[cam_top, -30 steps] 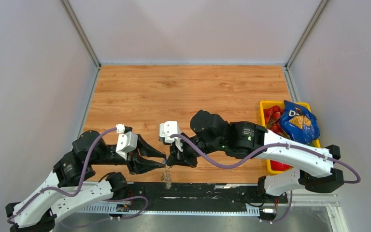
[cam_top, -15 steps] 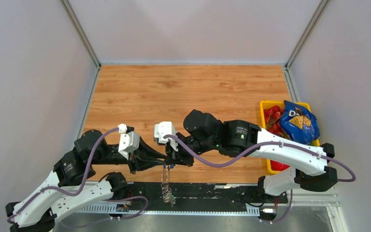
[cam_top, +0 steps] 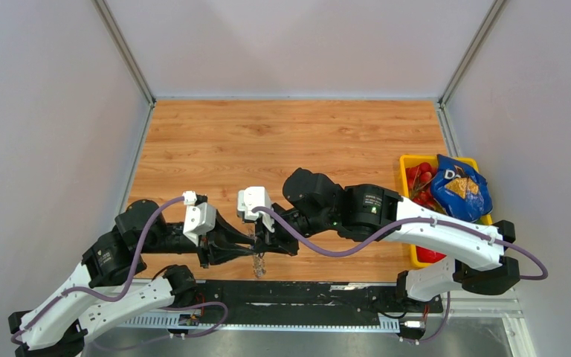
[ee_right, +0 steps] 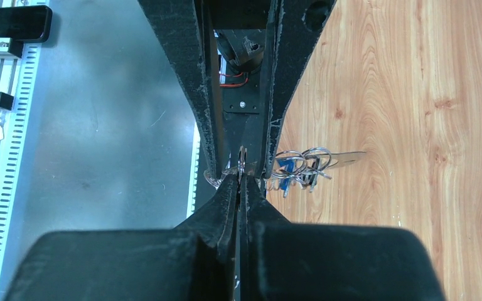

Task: Put the keys on the keyring

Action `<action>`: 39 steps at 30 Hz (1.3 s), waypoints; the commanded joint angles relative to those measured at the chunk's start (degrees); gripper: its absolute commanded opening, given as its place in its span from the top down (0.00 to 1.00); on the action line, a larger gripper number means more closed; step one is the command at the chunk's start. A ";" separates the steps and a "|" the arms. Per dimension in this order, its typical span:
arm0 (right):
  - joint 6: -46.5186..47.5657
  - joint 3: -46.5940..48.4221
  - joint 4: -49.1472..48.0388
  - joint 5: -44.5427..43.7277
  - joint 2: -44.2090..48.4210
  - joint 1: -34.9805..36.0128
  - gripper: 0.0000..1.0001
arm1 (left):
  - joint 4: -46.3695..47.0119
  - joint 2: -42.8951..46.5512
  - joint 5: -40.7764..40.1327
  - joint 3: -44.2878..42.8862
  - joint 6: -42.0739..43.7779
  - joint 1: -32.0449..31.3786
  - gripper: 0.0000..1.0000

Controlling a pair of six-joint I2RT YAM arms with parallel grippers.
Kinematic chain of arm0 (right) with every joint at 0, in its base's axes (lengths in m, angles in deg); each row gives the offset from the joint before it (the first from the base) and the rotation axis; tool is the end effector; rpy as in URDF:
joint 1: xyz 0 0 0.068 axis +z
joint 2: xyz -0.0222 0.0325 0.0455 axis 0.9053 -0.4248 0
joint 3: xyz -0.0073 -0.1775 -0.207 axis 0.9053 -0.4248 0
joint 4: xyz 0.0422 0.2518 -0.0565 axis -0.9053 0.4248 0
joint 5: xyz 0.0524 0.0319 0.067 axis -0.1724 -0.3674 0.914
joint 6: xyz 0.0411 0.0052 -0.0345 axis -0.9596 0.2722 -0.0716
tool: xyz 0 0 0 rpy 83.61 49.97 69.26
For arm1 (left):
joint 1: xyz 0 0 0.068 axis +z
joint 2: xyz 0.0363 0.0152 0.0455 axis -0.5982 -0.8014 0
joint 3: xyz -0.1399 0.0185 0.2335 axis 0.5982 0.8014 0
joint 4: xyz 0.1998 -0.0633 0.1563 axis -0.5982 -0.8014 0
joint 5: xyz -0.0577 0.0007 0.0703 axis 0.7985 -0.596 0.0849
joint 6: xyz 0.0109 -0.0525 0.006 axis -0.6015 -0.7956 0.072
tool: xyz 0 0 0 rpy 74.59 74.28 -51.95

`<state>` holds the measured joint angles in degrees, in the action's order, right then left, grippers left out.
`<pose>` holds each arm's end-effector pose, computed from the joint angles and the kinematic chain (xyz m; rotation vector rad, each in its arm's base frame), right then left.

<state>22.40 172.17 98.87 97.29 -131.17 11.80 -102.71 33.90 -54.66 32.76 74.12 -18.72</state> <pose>0.0552 0.2789 0.4315 -1.6719 1.6101 1.0010 0.0335 -0.0815 0.3866 1.1513 1.4277 -1.2320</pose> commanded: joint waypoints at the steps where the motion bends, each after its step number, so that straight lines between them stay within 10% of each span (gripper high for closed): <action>1: 1.00 3.34 -1.15 -0.25 1.73 -0.26 1.00 | -1.12 -0.05 -0.47 -2.34 1.07 -0.09 0.65; 18: 0.93 4.26 -0.88 0.54 1.32 -0.20 1.00 | -0.53 -0.55 -0.64 -2.20 1.41 -0.09 0.68; 35: 1.33 3.82 -0.68 1.27 0.79 -0.01 1.00 | 3.12 -1.34 0.35 -0.99 1.31 -0.11 1.00; 39: 0.47 1.71 -3.05 1.83 2.84 0.59 0.84 | 8.38 0.36 0.98 1.52 0.18 -0.13 1.00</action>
<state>23.01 173.57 101.02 97.40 -131.06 11.76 -103.08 33.15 -54.42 32.87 75.04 -18.72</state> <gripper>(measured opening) 0.092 0.009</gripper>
